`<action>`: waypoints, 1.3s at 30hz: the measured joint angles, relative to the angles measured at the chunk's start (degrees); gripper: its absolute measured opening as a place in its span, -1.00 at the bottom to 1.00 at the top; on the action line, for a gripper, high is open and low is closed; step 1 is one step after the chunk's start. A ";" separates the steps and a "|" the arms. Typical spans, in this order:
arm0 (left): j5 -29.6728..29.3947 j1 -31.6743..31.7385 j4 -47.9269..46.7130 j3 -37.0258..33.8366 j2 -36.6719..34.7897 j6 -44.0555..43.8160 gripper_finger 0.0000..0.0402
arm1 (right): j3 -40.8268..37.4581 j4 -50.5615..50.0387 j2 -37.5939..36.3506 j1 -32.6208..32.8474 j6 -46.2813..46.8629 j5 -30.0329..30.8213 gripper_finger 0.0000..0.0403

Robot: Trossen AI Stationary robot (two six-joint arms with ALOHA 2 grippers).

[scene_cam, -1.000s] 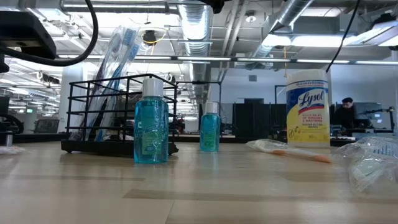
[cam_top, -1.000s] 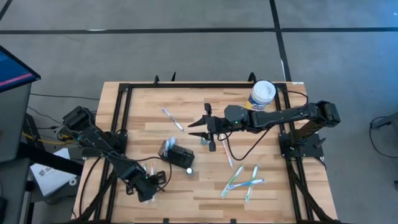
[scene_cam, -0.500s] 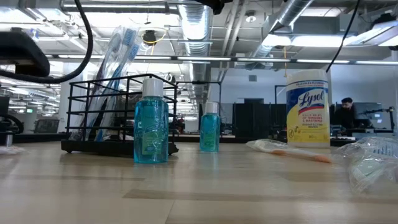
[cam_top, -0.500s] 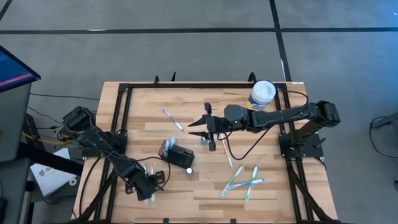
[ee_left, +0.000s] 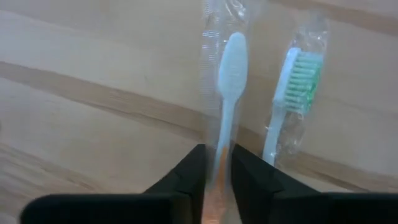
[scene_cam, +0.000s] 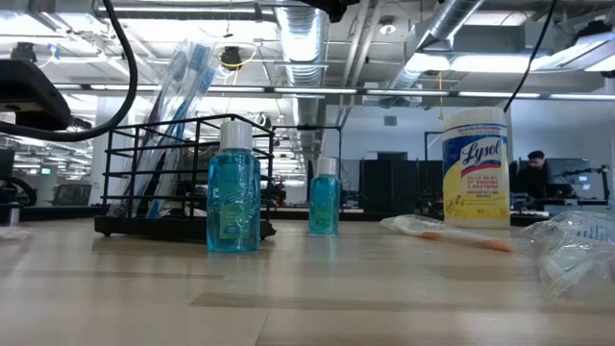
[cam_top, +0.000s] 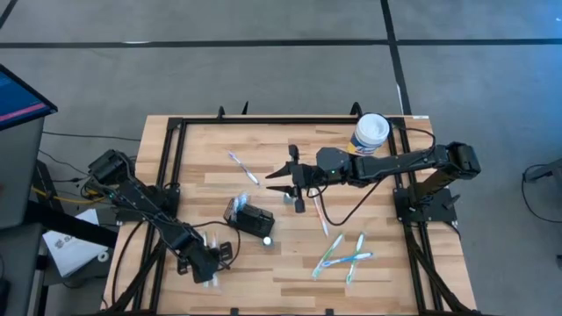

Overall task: Pick & Place toothbrushing station
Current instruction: Put the left orange toothbrush into the right compartment of the wire organizer

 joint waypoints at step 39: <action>-4.90 5.07 35.13 0.13 -26.81 -0.46 -0.92 | 0.00 0.61 0.02 1.66 -2.44 -0.02 -0.41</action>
